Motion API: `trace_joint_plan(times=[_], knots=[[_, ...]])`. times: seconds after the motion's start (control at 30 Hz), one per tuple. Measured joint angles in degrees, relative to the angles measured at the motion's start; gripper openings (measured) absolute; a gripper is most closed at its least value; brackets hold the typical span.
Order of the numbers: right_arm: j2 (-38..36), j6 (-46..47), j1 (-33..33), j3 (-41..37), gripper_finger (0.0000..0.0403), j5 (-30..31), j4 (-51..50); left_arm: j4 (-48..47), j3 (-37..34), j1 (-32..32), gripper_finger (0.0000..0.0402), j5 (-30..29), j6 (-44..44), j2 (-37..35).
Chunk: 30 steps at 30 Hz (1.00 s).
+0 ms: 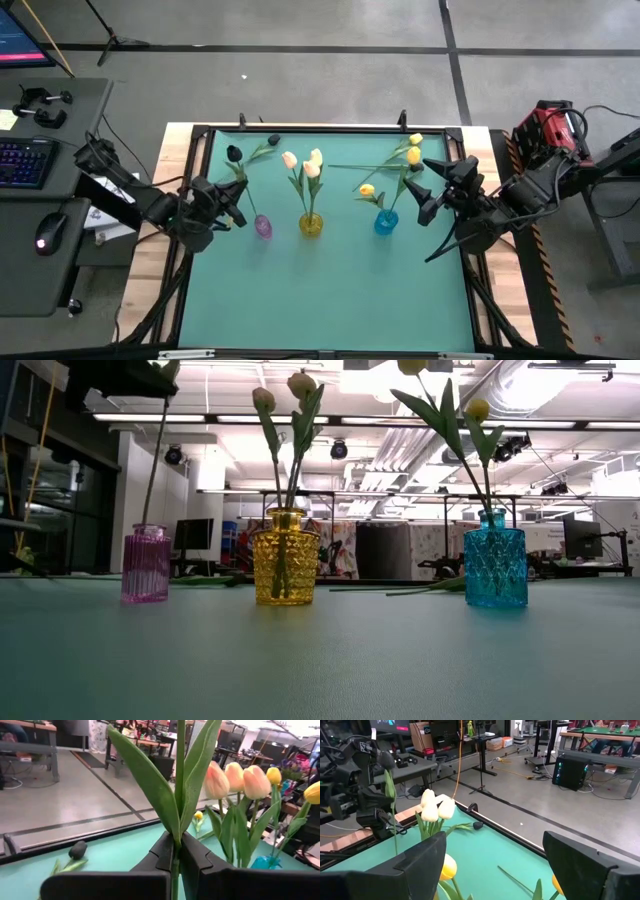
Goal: Sort flowers into vase by color
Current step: Put the bottom left black flower into the purple vase, then put the left black flower into the purple vase
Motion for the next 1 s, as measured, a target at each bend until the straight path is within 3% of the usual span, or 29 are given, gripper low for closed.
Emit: trace_joint_plan(times=[0.3,0.43,0.6,0.87,1.0], knots=[[0.0,0.4,0.0,0.0,0.0321,0.0,0.1,1.1,0.1,0.0,0.0004,0.9,-0.4,3.9],[0.0,0.4,0.0,0.0,0.0321,0.0,0.1,1.1,0.1,0.9,0.0027,5.3,-0.3,4.8],[0.0,0.4,0.0,0.0,0.0321,0.0,0.1,1.1,0.2,2.5,0.0092,17.1,3.5,3.3],[0.0,0.3,0.0,0.0,0.0321,-1.3,0.2,0.1,4.0,3.9,0.0217,27.3,11.1,-0.4],[0.0,0.3,0.0,0.0,0.0321,-2.6,0.2,-3.4,7.0,5.1,0.0254,35.5,11.6,-2.9]])
